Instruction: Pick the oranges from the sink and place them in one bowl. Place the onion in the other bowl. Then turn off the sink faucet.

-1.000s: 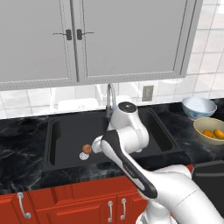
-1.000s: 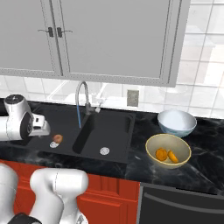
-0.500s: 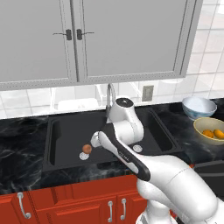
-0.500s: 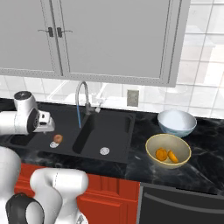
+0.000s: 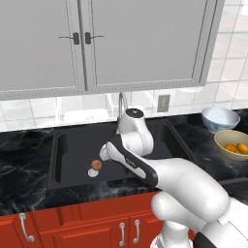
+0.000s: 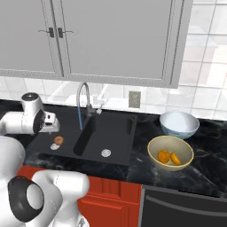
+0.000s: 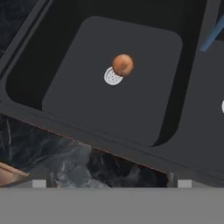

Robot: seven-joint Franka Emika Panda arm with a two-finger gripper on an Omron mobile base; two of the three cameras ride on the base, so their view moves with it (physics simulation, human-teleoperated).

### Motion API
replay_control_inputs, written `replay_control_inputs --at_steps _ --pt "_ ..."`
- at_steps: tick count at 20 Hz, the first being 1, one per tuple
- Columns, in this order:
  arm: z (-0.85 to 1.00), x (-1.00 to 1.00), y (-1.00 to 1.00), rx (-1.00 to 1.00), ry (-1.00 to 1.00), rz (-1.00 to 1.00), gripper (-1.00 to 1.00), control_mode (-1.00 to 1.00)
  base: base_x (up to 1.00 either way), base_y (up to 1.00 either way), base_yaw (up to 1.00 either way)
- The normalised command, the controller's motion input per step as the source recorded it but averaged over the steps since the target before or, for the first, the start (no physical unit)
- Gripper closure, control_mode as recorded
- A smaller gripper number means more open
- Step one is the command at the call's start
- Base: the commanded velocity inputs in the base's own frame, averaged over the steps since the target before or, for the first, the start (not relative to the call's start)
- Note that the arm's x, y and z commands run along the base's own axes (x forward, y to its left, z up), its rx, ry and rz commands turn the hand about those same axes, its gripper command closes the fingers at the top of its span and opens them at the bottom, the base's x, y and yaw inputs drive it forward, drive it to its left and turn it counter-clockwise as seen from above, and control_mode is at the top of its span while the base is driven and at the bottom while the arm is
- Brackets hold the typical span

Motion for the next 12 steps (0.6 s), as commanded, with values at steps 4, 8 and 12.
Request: replay_control_inputs --at_steps 4,8,12 --pt "-0.36 0.23 0.0 0.0 0.0 -0.02 -1.0 -1.0 0.0 0.0 0.0" --pt "-0.4 0.04 0.04 -0.02 0.0 -0.06 -1.0 -1.0 0.0 0.0 0.0" --pt "-0.4 0.09 0.16 -0.04 0.0 -0.08 -1.0 -1.0 0.0 0.0 0.0"
